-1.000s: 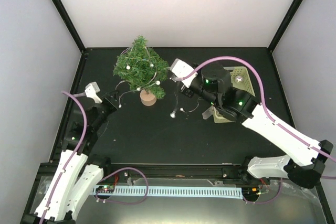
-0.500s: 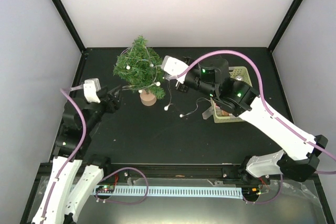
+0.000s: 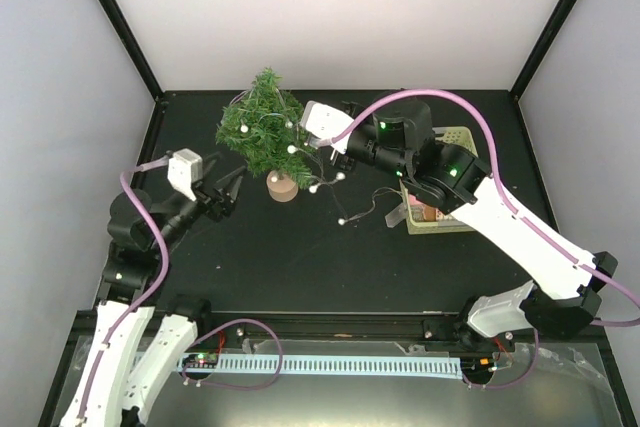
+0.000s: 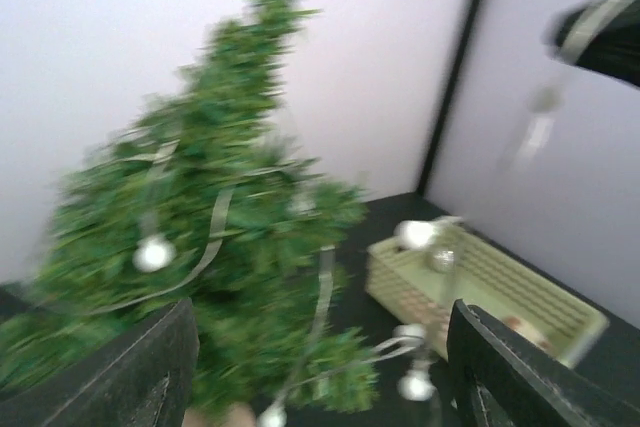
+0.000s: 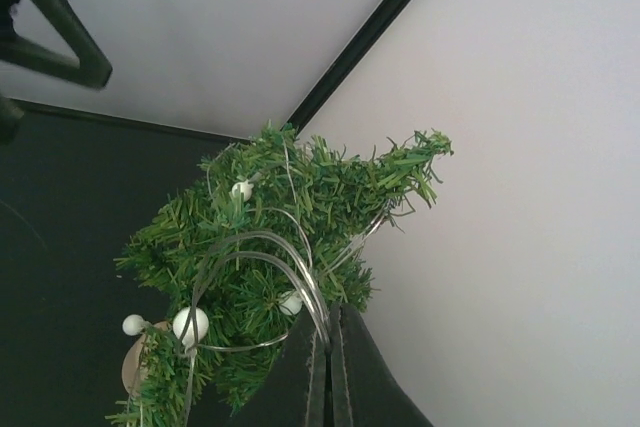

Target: Decorate the small christmas tree

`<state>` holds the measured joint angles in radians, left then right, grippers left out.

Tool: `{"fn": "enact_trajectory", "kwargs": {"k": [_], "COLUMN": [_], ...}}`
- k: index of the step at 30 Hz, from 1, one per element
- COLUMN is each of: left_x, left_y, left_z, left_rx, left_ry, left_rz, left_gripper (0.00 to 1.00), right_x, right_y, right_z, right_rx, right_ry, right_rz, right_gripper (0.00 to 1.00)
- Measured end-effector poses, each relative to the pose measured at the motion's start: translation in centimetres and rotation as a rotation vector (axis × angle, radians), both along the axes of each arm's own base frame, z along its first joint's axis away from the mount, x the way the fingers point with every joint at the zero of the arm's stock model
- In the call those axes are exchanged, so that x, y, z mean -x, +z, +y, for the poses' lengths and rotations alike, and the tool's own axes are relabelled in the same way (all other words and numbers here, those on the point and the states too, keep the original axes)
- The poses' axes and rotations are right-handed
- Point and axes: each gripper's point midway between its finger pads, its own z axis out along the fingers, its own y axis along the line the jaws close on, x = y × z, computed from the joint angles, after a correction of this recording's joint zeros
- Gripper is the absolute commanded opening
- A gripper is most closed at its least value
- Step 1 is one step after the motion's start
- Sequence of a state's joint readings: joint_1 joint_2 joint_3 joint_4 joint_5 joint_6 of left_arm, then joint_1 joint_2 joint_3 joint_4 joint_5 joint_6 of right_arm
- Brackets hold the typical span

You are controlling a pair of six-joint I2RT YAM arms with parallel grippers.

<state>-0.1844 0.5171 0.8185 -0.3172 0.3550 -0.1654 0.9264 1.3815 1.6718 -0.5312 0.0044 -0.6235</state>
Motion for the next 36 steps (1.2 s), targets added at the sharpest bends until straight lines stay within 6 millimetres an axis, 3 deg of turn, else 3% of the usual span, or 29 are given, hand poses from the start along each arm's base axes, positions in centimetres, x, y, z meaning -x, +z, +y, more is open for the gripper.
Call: {"fn": "enact_trajectory", "kwargs": {"k": [6,17,22,29,36], "left_x": [1.1,2.4,3.1,2.6,2.0], "left_y": [0.8,-1.6,-1.3,-2.0,-2.7], "left_z": [-5.0,-10.8,-11.7,-11.6,-11.7], "left_rx": [0.026,0.023,0.027,0.022,0.012], "left_ry": [-0.316,-0.569,-0.591,-0.549,-0.528], "left_rz": [-0.058,0.01,-0.013,-0.018,-0.022], "left_gripper": [0.65,0.65,0.65,0.65,0.52], "right_x": [0.3,1.7,2.7,3.7,4.3], "right_y": [1.2,3.3,3.2,2.9,2.8], "right_z": [0.0,0.4,1.0,1.4,1.7], "right_rx": [-0.014,-0.062,-0.083,-0.109,-0.143], "right_ry": [0.015,0.086,0.144,0.195,0.22], "right_rz": [-0.011,-0.006,0.033,0.089,0.124], "right_gripper": [0.01,0.01,0.01,0.01,0.01]}}
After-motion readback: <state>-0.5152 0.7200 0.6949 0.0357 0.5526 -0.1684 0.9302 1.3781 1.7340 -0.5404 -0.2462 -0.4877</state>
